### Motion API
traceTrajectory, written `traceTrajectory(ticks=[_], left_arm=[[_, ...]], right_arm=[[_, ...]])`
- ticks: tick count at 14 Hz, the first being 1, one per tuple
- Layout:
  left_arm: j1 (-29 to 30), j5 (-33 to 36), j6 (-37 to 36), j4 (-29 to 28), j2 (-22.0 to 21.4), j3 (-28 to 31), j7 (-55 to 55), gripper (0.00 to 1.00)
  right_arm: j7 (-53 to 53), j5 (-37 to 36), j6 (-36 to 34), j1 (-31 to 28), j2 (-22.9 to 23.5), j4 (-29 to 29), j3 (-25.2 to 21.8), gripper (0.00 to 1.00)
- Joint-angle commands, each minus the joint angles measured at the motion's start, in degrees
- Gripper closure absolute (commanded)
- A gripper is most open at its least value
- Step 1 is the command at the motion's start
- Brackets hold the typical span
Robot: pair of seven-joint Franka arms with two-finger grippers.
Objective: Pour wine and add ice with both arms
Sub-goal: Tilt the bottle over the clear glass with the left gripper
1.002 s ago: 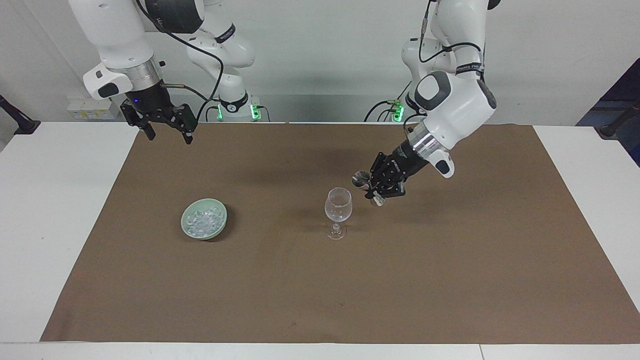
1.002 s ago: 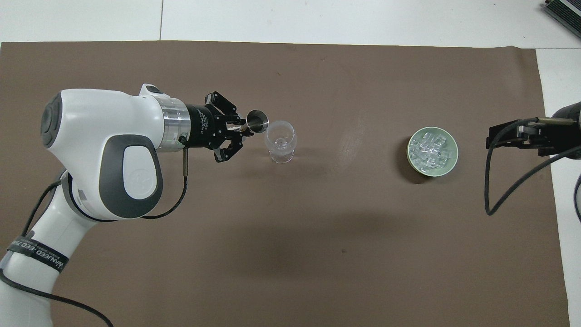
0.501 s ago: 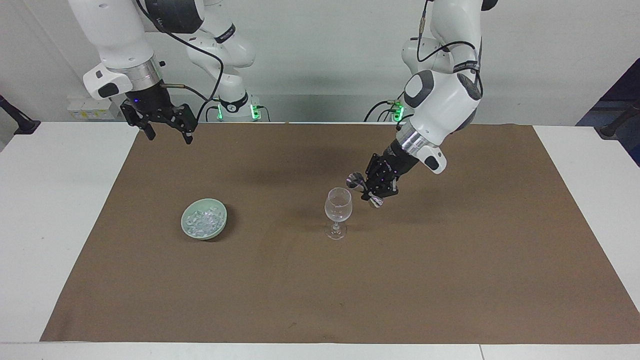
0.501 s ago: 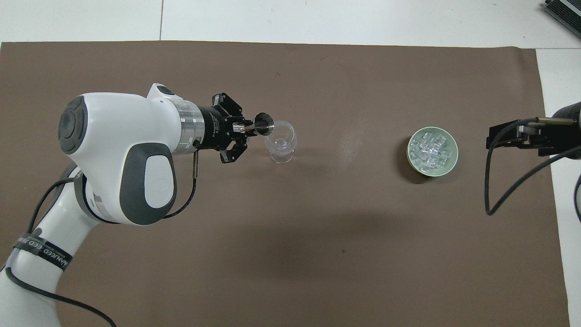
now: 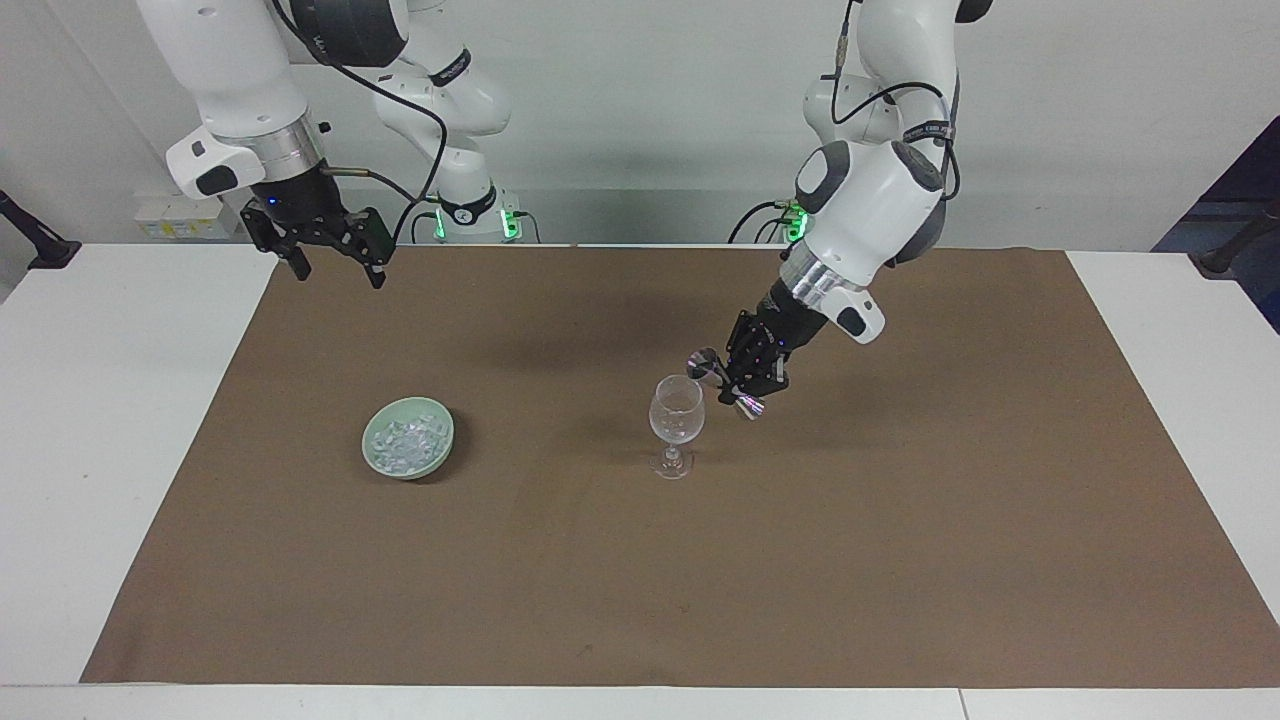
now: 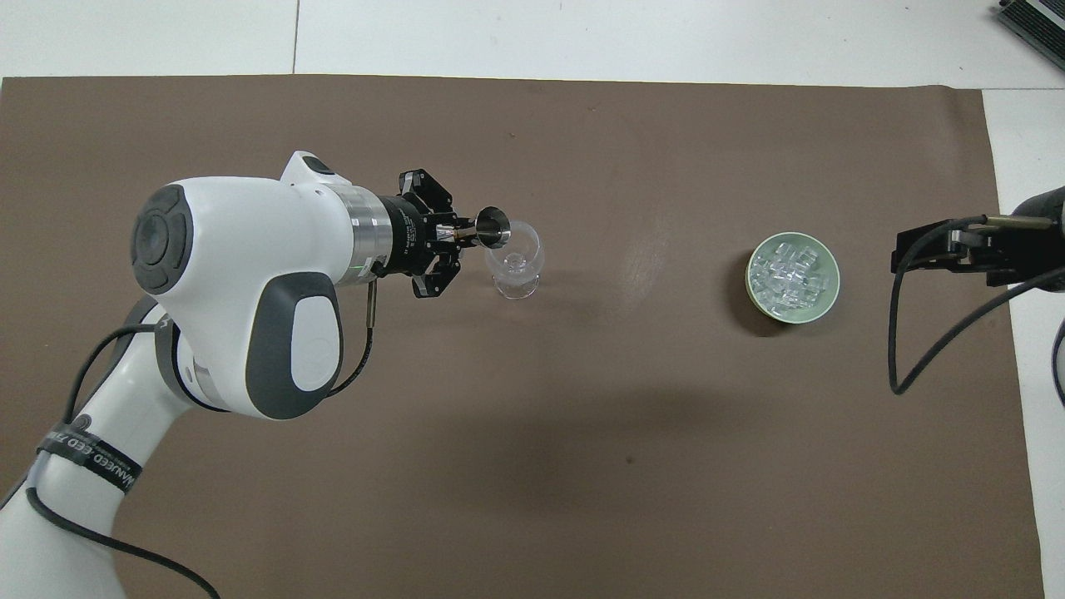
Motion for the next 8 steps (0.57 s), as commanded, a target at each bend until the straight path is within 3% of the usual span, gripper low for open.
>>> traceTrajectory(ticks=[1, 8], left_arm=[[-1.5, 3.3, 2.2, 0.6, 0.7, 0.9, -1.8, 1.00], [-2.6, 7.4, 3.8, 0.5, 1.0, 0.9, -1.8, 1.00]], right_arm=[[-1.5, 0.4, 0.7, -1.2, -1.1, -1.3, 0.5, 0.00], [-1.5, 0.4, 0.7, -1.2, -1.1, -1.3, 0.5, 0.00]])
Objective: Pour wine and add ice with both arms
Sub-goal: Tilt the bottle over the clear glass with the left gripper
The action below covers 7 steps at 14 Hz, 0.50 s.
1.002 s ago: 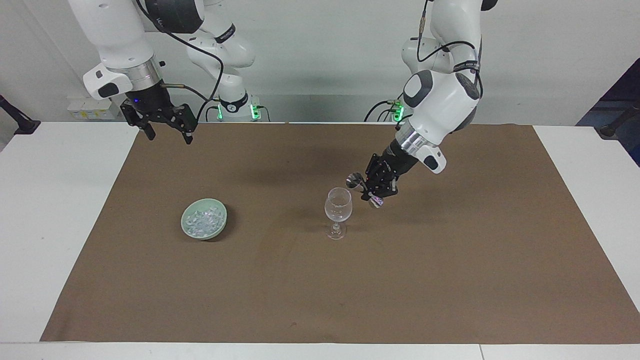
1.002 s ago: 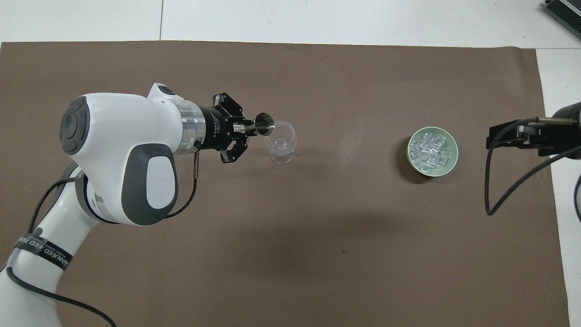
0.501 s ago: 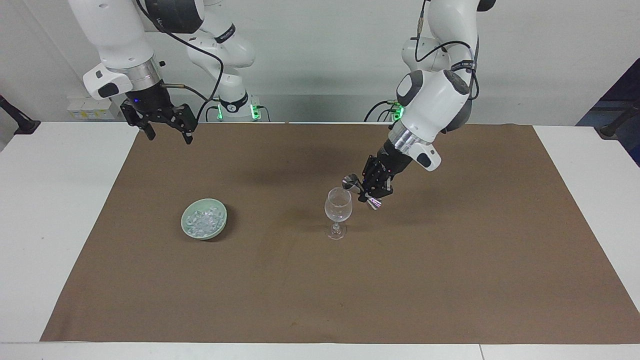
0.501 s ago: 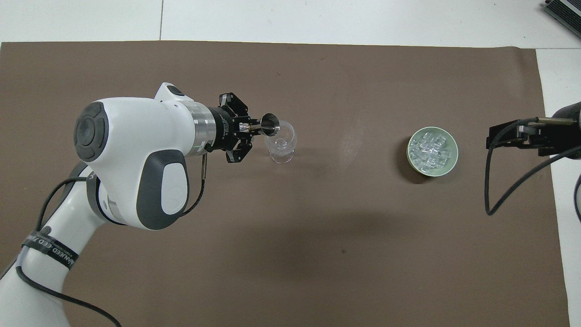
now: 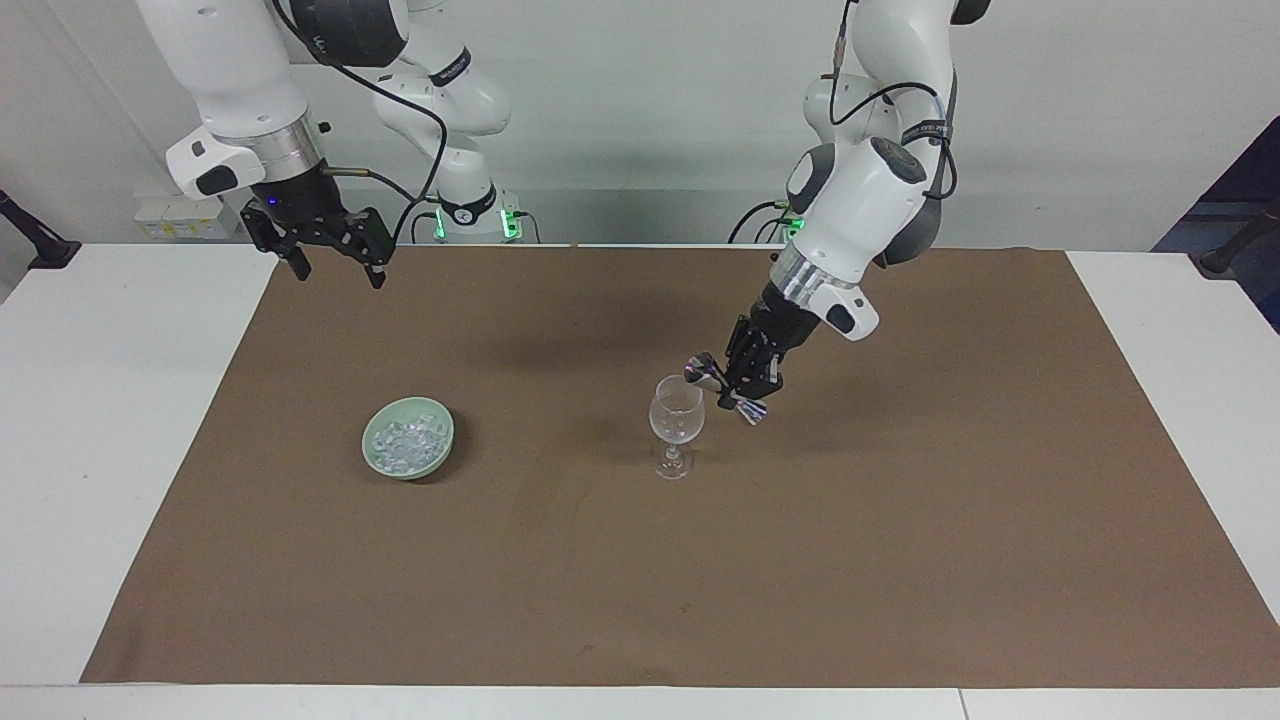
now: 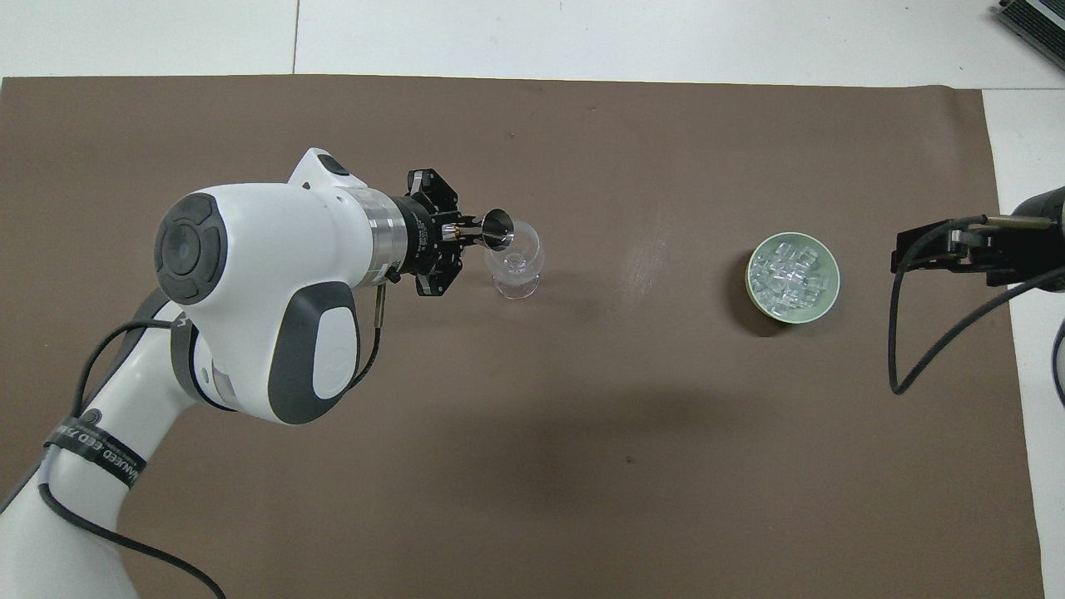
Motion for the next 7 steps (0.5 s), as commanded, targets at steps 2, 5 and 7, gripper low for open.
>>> traceTrajectory(ticks=[2, 5, 7], left_arm=[[-1.5, 2.3, 1.9, 0.5, 0.6, 1.0, -1.5, 1.00], [-1.5, 4.8, 2.1, 0.5, 0.6, 1.0, -1.4, 1.00], [-1.5, 6.1, 2.1, 0.5, 0.6, 1.0, -1.4, 1.00]], right_arm=[[-1.5, 0.4, 0.7, -1.2, -1.1, -1.3, 0.5, 0.00], [-1.5, 0.4, 0.7, -1.2, -1.1, -1.3, 0.5, 0.00], [-1.5, 0.4, 0.7, -1.2, -1.1, -1.3, 0.5, 0.00]])
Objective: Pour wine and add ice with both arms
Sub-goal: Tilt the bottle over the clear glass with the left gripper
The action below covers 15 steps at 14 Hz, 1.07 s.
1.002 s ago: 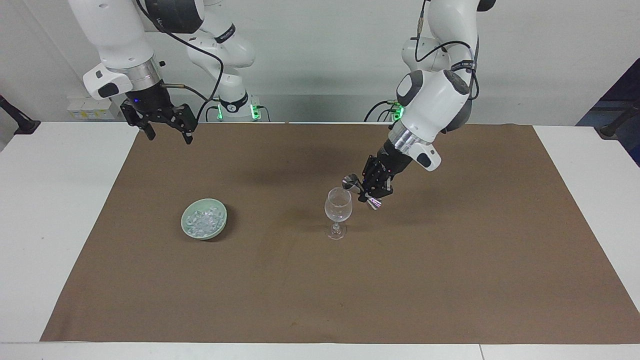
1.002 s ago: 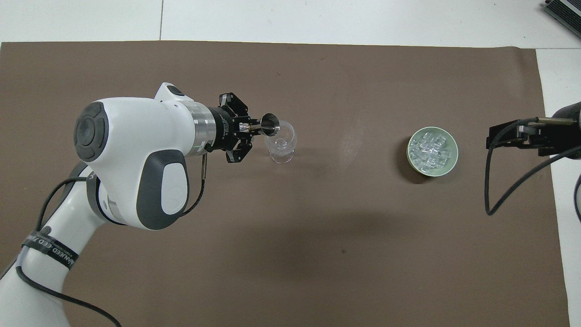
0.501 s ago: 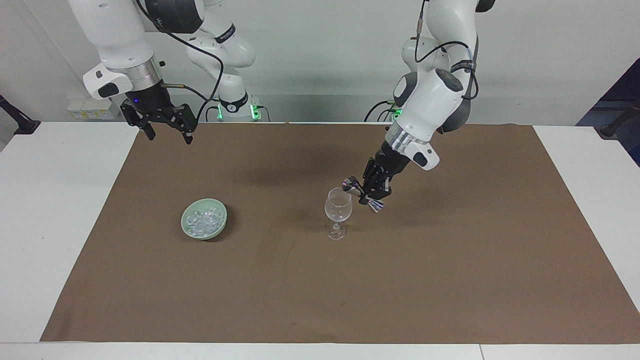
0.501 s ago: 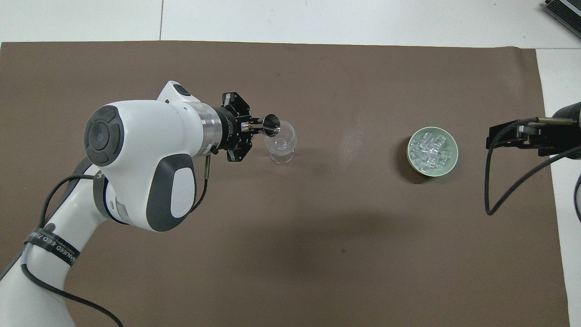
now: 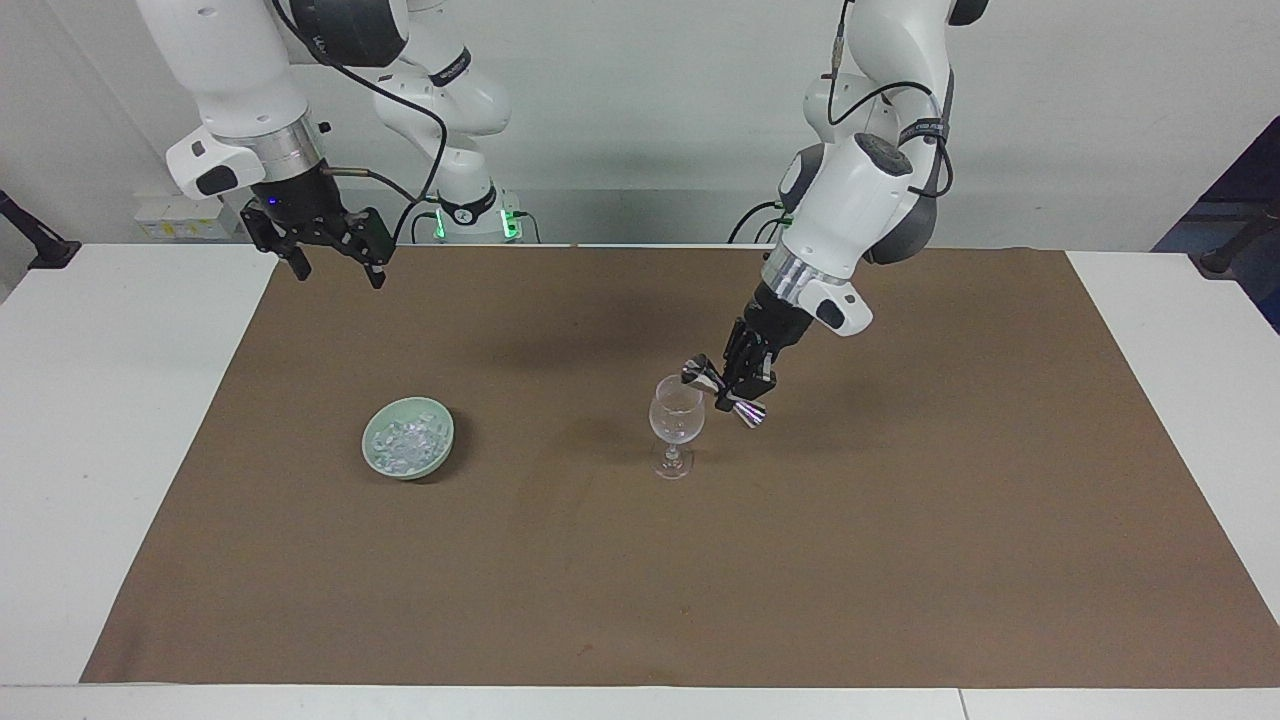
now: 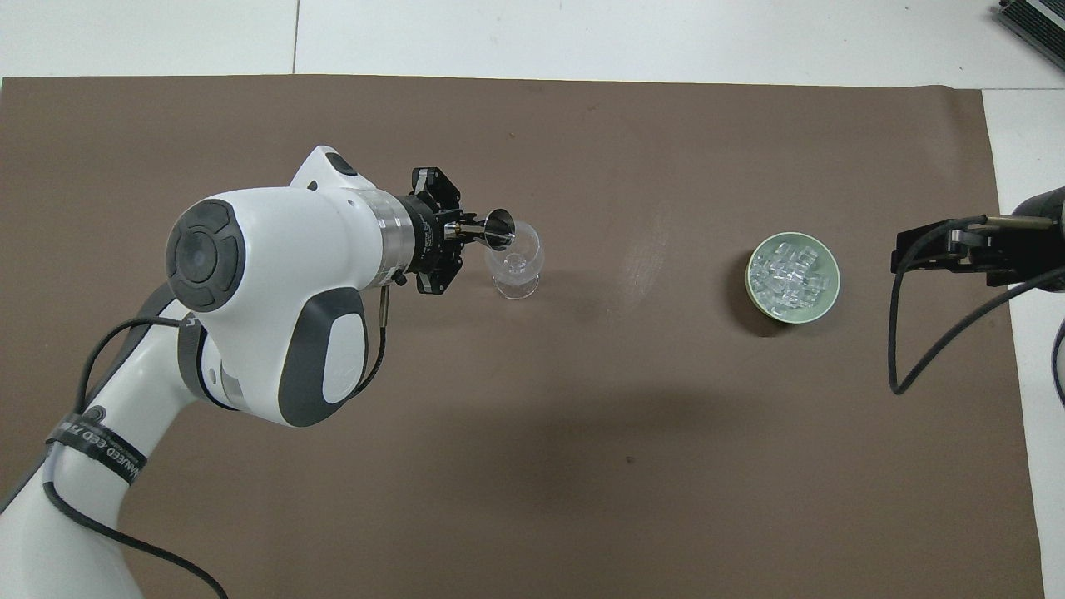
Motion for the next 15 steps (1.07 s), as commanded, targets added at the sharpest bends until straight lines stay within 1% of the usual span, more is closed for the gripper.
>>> traceTrajectory(ticks=[1, 6, 15], left_arm=[[-1.1, 3.0, 1.1, 0.5, 0.4, 0.8, -1.3, 1.00], [-1.6, 5.7, 3.5, -0.1, 0.4, 0.8, -1.3, 1.00], [-2.5, 10.4, 5.0, -0.8, 0.4, 0.8, -1.2, 1.00]], right_arm=[[-1.5, 0.4, 0.7, -1.2, -1.1, -1.3, 0.5, 0.00], [-1.5, 0.4, 0.7, -1.2, -1.1, -1.3, 0.5, 0.00], [-1.5, 0.4, 0.8, -1.2, -1.1, -1.3, 0.5, 0.00]])
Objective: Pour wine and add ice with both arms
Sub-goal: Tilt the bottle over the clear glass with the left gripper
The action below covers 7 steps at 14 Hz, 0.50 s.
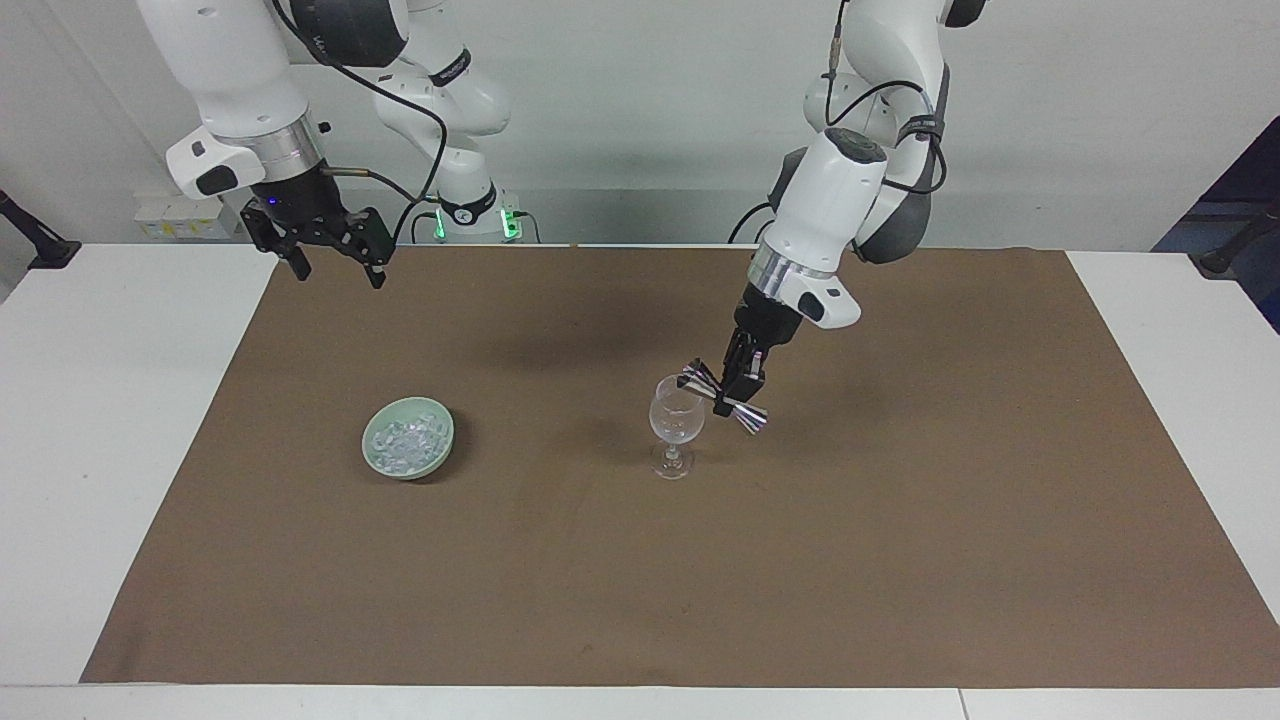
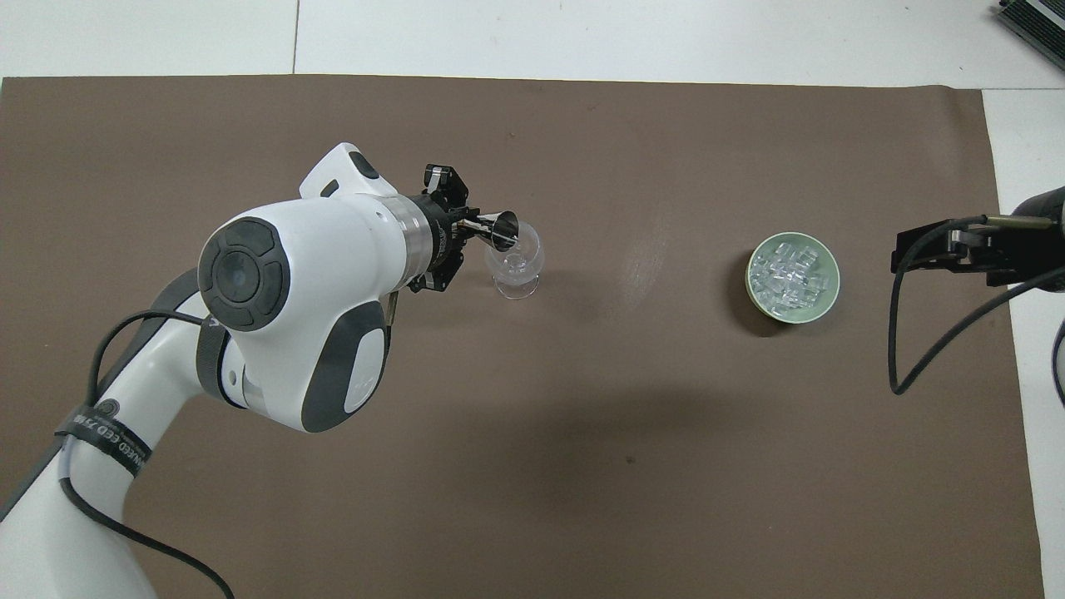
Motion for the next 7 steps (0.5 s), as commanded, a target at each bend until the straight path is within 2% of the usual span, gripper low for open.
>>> traceTrajectory(ticks=[1, 7], left_arm=[[-1.4, 2.9, 2.0, -0.7, -0.2, 1.0, -1.2, 1.00], [-1.5, 5.3, 2.8, -1.0, -0.1, 1.0, -1.0, 1.00]], right_arm=[[-1.5, 0.4, 0.7, -1.2, -1.1, -1.3, 0.5, 0.00], [-1.5, 0.4, 0.7, -1.2, -1.1, -1.3, 0.5, 0.00]])
